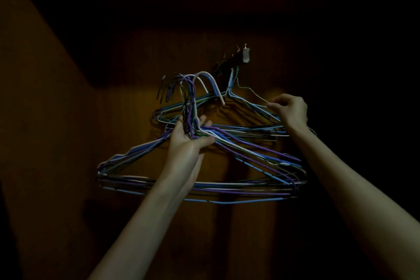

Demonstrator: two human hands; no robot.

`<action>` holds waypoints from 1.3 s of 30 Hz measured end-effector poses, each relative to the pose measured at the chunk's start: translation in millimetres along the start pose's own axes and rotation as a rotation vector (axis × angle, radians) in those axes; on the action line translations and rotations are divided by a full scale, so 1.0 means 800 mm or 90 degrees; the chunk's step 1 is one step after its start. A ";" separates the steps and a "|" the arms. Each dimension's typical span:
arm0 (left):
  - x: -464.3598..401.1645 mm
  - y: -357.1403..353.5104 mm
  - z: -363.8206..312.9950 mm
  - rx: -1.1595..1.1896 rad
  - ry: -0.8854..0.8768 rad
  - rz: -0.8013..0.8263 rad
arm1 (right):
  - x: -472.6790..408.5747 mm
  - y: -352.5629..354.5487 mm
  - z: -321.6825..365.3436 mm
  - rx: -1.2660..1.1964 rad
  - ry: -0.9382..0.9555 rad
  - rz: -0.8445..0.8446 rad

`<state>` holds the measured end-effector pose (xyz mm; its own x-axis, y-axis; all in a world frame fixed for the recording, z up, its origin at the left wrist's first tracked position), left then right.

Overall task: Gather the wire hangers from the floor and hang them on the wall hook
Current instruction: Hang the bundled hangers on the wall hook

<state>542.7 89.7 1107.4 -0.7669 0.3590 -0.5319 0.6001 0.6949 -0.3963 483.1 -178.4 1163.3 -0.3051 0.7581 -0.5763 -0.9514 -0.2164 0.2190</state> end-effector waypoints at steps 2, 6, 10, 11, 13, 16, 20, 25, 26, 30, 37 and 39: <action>-0.006 0.003 0.001 -0.001 -0.003 -0.009 | -0.011 -0.013 0.000 0.008 -0.004 0.013; -0.015 0.008 0.002 -0.001 -0.014 -0.017 | -0.028 -0.034 -0.009 0.017 -0.026 0.031; -0.022 0.010 0.006 0.006 -0.012 -0.024 | -0.040 -0.048 -0.019 0.027 -0.033 0.050; -0.024 0.011 0.008 0.003 -0.012 -0.025 | -0.042 -0.051 -0.021 0.035 -0.036 0.054; -0.026 0.012 0.011 0.005 -0.009 -0.026 | -0.047 -0.055 -0.024 0.043 -0.035 0.064; -0.028 0.012 0.015 -0.005 0.000 -0.022 | -0.054 -0.058 -0.028 0.031 -0.032 0.065; -0.034 0.013 0.021 0.001 0.007 -0.025 | -0.056 -0.054 -0.023 -0.011 -0.005 0.055; -0.034 0.012 0.024 -0.011 0.009 -0.030 | -0.056 -0.058 -0.028 -0.018 0.004 0.080; -0.033 0.012 0.025 -0.010 0.011 -0.030 | -0.056 -0.059 -0.031 -0.014 0.000 0.085; -0.028 0.012 0.027 -0.016 0.031 -0.032 | -0.052 -0.060 -0.037 -0.012 0.005 0.097; -0.030 0.016 0.030 0.001 0.022 -0.045 | -0.056 -0.060 -0.028 0.002 0.011 0.114; -0.031 0.017 0.032 0.001 0.028 -0.044 | -0.060 -0.060 -0.027 0.010 0.012 0.113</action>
<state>575.9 73.9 1096.1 -0.8157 0.3371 -0.4701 0.5457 0.7179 -0.4322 542.9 -217.8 1163.2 -0.4689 0.6968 -0.5427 -0.8819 -0.3354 0.3313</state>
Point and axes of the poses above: each hand's wrist, its own x-axis away from the middle knuckle, its own y-axis out of the back of the hand, z = x × y, the point moved 8 cm from there along -x, towards the middle knuckle, and after that the axes turned 8 degrees about -y, right-handed, at the moved point
